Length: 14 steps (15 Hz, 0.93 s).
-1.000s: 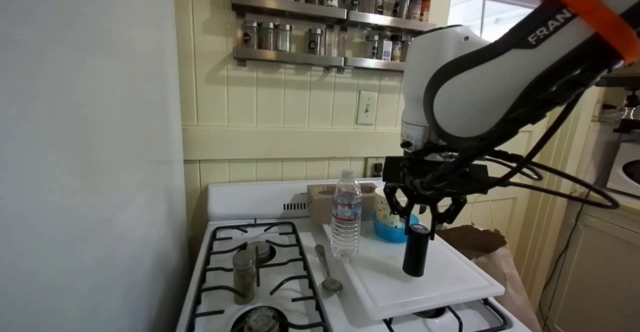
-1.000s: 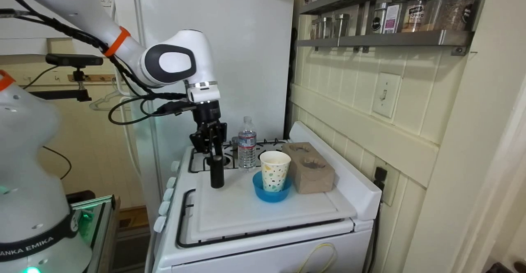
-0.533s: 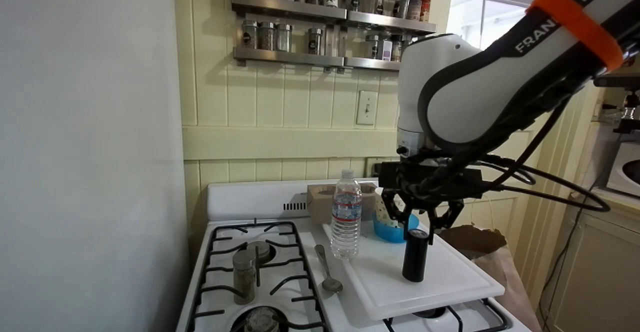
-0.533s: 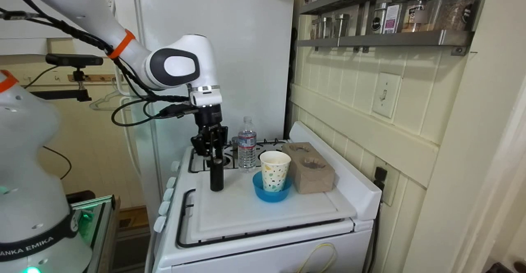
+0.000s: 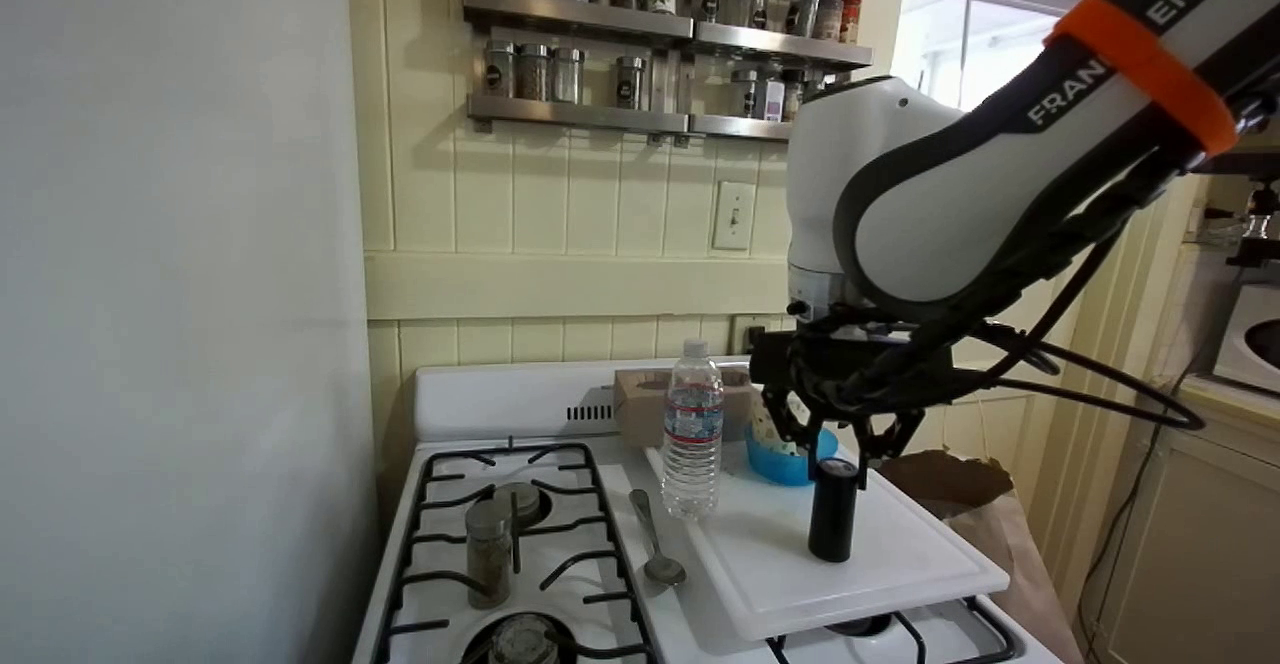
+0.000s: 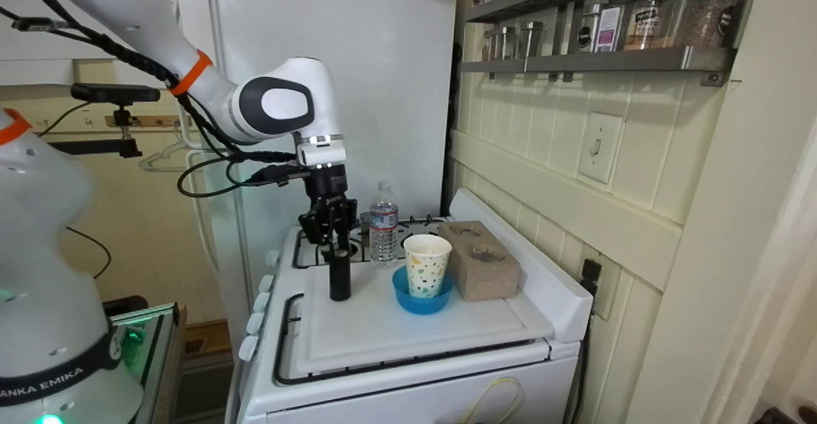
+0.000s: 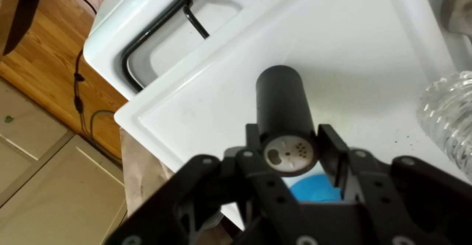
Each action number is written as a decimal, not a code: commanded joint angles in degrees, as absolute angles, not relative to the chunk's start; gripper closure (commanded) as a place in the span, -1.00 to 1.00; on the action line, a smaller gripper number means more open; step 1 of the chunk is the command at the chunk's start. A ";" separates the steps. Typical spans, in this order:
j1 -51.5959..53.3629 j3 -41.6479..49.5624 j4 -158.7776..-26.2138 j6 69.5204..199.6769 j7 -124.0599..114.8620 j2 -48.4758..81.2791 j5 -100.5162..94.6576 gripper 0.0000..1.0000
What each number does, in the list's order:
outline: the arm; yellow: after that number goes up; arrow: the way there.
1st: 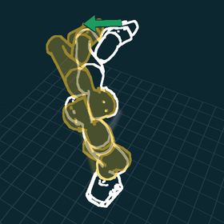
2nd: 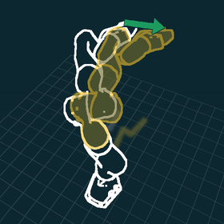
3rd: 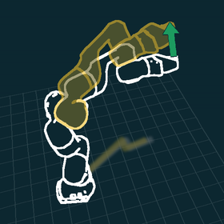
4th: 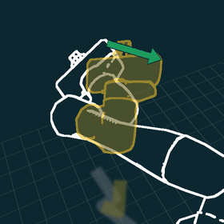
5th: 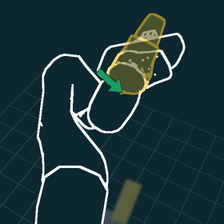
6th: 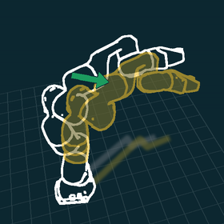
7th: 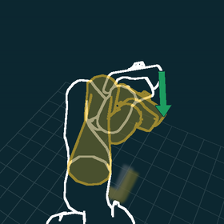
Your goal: Take the black item out of the cup
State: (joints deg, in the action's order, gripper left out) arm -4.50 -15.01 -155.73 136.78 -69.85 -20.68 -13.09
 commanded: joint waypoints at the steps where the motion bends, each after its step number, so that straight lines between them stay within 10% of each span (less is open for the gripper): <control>1: -4.17 -14.99 -154.68 135.99 -72.17 -19.27 -14.57 -0.35; 7: -3.63 -14.62 -154.18 135.29 -71.85 -18.93 -14.12 -1.00; 14: -0.76 -13.49 -153.25 123.93 -68.67 -26.74 -12.59 -1.00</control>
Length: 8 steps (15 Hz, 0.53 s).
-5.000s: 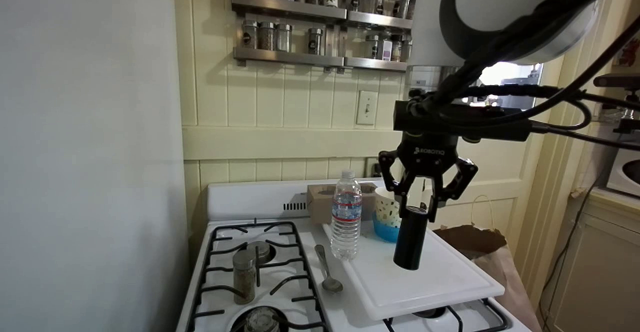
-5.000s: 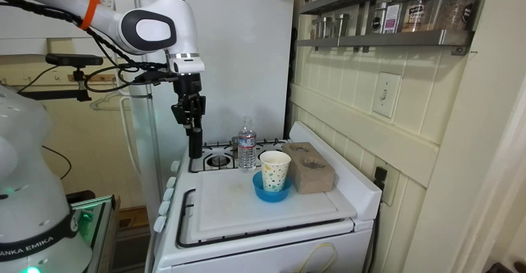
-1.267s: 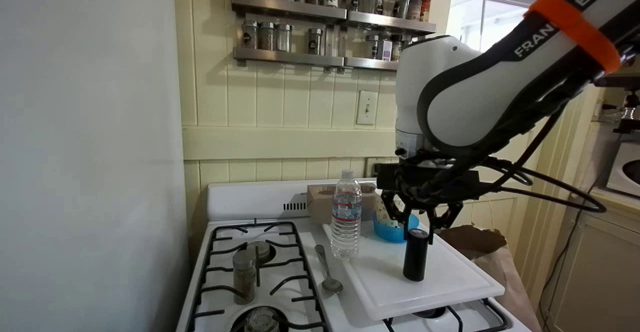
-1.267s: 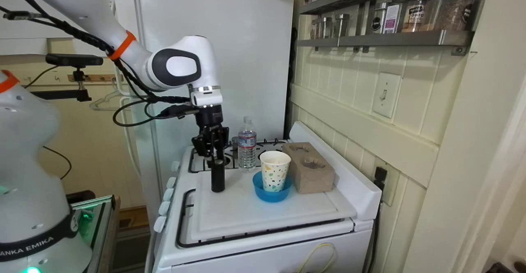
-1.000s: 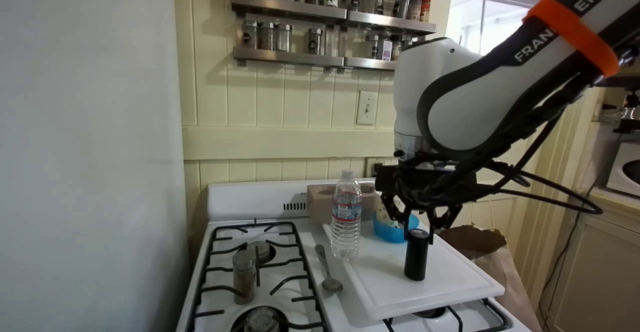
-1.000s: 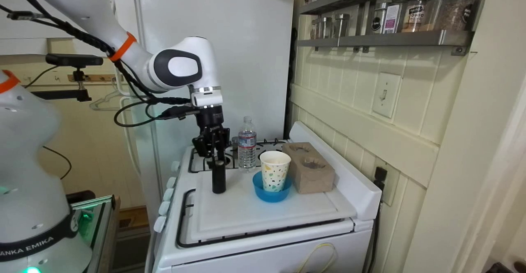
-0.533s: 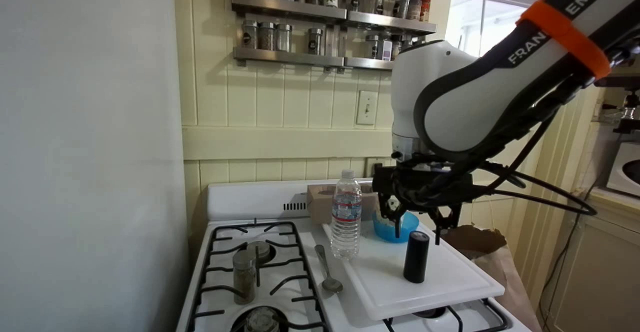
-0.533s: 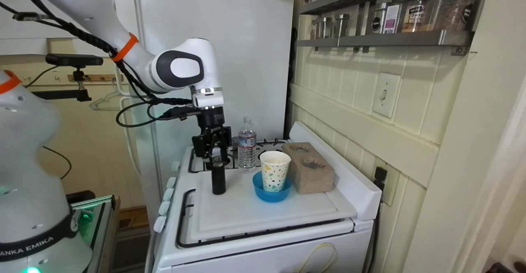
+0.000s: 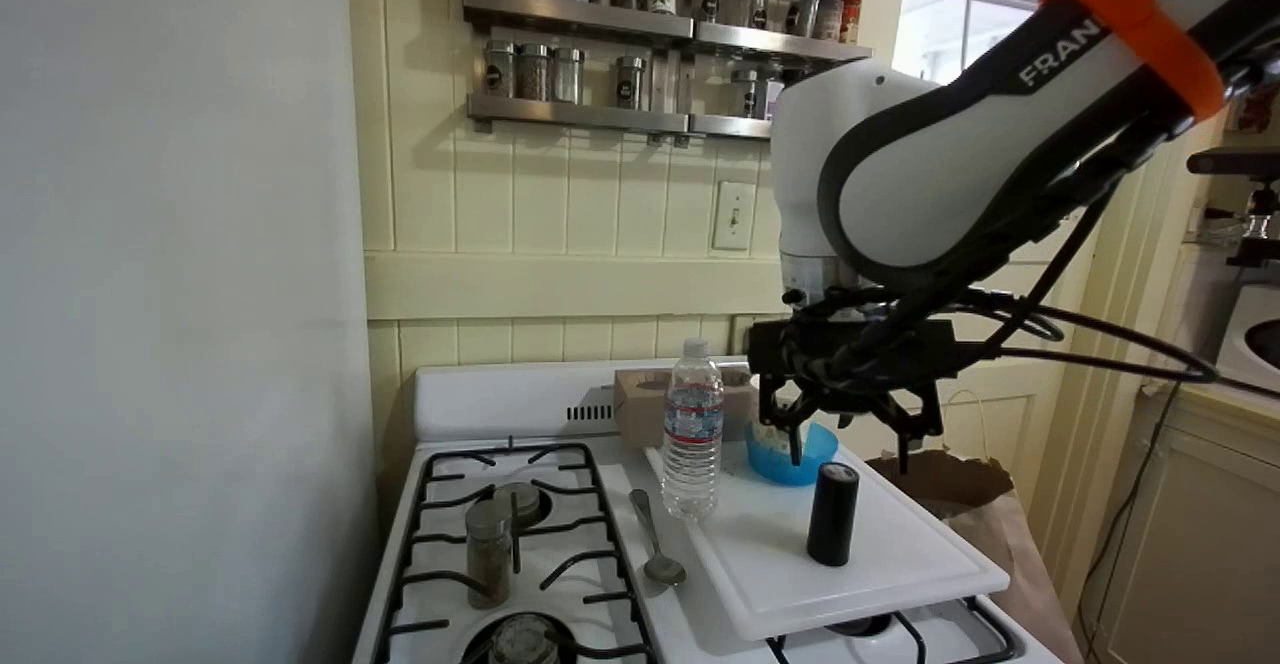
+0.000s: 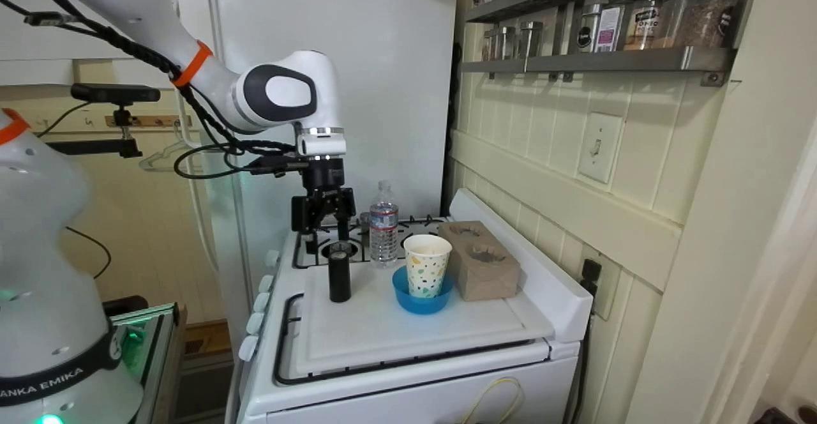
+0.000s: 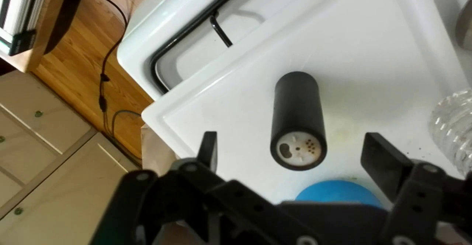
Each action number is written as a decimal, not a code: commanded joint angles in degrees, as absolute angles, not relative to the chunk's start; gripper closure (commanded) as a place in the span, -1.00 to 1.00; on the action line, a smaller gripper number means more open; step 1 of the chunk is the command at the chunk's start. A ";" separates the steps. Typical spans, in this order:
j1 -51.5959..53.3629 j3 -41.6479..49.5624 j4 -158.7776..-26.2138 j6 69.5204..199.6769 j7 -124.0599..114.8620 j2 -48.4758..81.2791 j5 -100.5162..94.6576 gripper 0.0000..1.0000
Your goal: Take the black item out of the cup
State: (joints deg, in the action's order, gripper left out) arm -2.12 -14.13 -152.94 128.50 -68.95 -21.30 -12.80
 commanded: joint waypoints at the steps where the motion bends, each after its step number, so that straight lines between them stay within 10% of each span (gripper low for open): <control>1: -0.66 -13.41 -153.45 123.18 -68.87 -28.92 -12.49 -1.00; 8: 0.52 -13.09 -152.62 124.22 -62.14 -35.90 -11.51 -1.00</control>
